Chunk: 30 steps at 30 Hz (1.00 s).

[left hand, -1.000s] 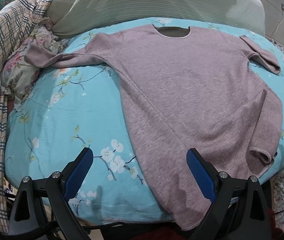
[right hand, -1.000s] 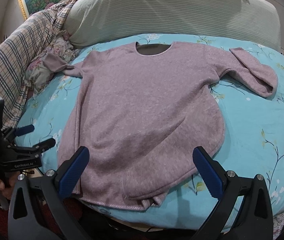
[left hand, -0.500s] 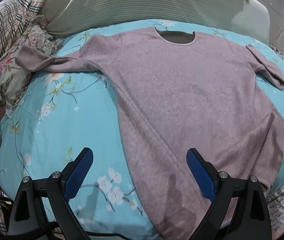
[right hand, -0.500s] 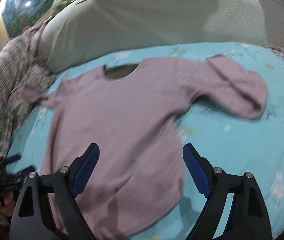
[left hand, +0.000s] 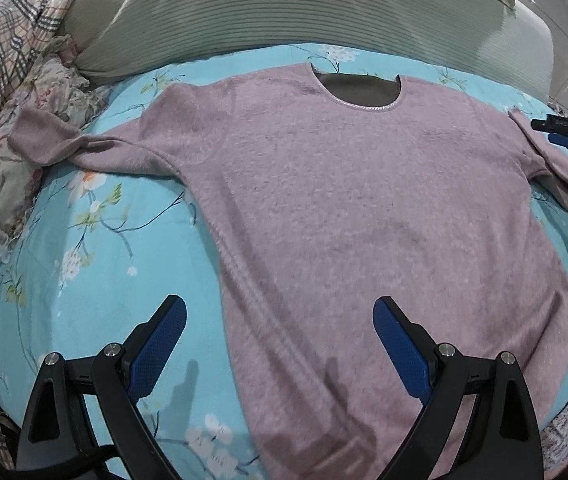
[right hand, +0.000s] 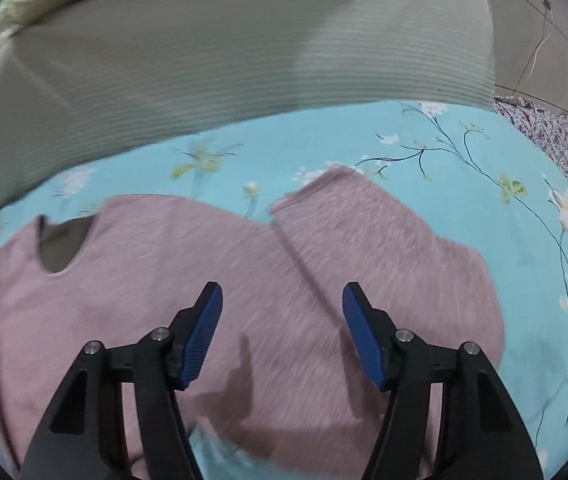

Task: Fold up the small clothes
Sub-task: 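Grasp the sweater's sleeve cuff with the right gripper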

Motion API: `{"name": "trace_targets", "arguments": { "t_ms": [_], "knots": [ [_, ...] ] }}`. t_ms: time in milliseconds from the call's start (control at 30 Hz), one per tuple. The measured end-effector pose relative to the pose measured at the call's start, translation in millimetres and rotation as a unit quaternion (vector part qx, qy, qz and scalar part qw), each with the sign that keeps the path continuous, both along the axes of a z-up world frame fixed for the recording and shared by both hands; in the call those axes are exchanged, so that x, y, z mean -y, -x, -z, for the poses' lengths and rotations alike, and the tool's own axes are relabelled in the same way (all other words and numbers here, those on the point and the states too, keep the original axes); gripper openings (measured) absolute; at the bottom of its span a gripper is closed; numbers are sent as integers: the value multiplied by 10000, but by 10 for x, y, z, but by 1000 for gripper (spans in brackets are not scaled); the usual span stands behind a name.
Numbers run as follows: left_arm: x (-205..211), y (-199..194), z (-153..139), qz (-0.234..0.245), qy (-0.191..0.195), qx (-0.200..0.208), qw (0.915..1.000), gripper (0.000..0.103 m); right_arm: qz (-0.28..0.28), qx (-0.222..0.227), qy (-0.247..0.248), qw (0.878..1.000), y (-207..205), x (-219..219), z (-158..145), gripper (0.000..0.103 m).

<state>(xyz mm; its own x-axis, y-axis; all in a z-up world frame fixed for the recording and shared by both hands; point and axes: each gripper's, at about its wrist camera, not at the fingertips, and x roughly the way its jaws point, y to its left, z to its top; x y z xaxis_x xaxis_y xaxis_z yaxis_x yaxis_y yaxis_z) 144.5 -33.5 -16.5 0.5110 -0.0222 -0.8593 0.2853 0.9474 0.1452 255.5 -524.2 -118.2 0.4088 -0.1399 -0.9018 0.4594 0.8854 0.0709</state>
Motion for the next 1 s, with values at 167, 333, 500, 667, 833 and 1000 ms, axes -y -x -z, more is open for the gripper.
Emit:
{"name": "trace_targets", "arguments": {
  "t_ms": [167, 333, 500, 667, 833, 1000],
  "knots": [
    [128, -134, 63, 84, -29, -68, 9999, 95, 113, -406, 69, 9991, -261, 226, 340, 45],
    [192, -220, 176, 108, -17, -190, 9998, 95, 166, -156, 80, 9997, -265, 183, 270, 9],
    [190, -263, 207, 122, 133, -269, 9995, 95, 100, 558, -460, 9973, -296, -162, -52, 6],
    [124, -266, 164, 69, 354, -253, 9990, 95, -270, 1037, -1487, 9831, -505, -705, -188, 6],
    [-50, -263, 113, -8, 642, -210, 9977, 95, -983, 1199, -2376, 9589, -804, -1692, -250, 6],
    [-294, -272, 75, -116, 1110, -195, 9936, 95, -1656, 1215, -3018, 9310, -1147, -2721, -231, 6]
  ]
}}
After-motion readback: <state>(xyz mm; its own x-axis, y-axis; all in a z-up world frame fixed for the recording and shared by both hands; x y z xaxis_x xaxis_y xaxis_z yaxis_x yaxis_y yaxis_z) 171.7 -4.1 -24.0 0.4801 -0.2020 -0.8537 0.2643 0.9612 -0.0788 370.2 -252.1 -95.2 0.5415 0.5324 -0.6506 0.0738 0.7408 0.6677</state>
